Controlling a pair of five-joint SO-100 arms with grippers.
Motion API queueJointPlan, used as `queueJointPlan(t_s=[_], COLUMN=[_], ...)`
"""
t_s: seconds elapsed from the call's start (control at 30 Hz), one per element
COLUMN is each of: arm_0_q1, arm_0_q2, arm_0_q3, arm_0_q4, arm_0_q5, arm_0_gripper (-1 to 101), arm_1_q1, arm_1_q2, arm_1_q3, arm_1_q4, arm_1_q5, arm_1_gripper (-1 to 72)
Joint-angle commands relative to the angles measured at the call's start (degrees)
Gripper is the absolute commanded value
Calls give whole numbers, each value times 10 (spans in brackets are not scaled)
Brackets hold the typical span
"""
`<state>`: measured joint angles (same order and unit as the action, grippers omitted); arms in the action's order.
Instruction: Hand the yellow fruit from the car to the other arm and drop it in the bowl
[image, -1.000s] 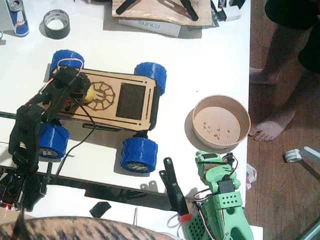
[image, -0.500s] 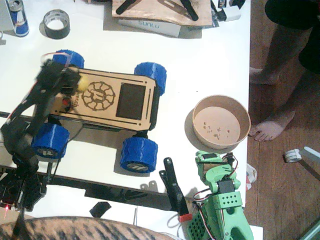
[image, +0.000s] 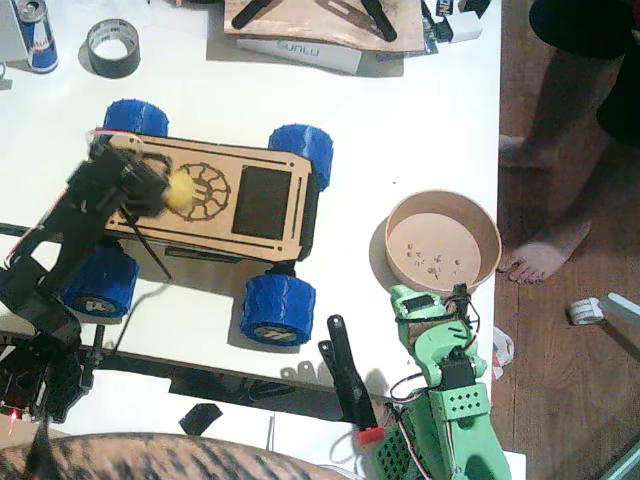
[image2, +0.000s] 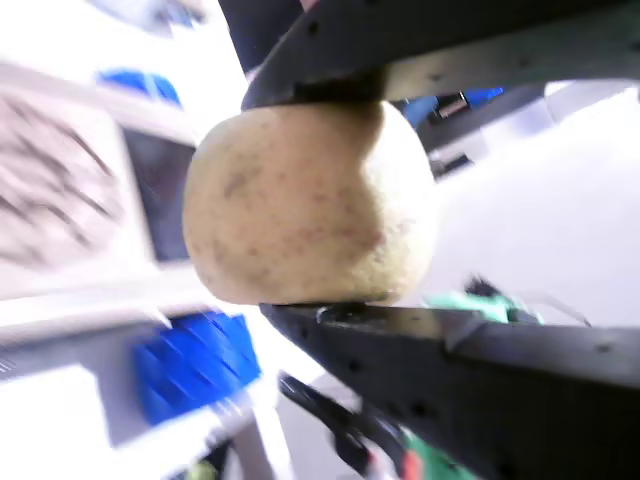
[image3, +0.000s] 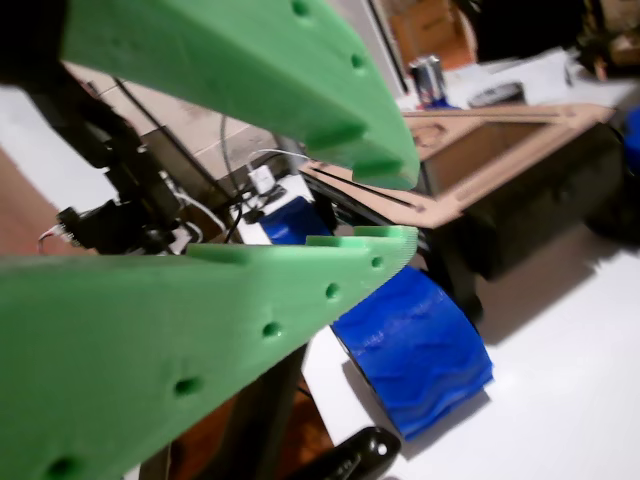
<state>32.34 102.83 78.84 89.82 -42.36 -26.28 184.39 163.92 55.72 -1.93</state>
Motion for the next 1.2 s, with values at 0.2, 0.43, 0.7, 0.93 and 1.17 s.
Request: queueJointPlan(t_s=[0.2,0.43,0.7,0.93,1.17], arm_0_q1=[181,308,428,484,488], arm_0_q2=[219,437,559,581,589], arm_0_q3=[267,572,762,856,883], arm_0_q4=[-163,-372,-520,-662,-692], arm_0_q5=[-178,-329,-443,-508,-522], arm_0_gripper=[0,-1,0,1,1], arm_1_q1=[-40,-127,-234,-347,-470], arm_1_q2=[-14,-21,-10,-22,-59], arm_1_q3=[-44,-94,-80,-31,1], arm_1_q4=[-38,-47,-99,-205,-263], arm_1_q5=[-45,-171,-356,-494,-548], arm_1_gripper=[0,-1,-1,-1,-1])
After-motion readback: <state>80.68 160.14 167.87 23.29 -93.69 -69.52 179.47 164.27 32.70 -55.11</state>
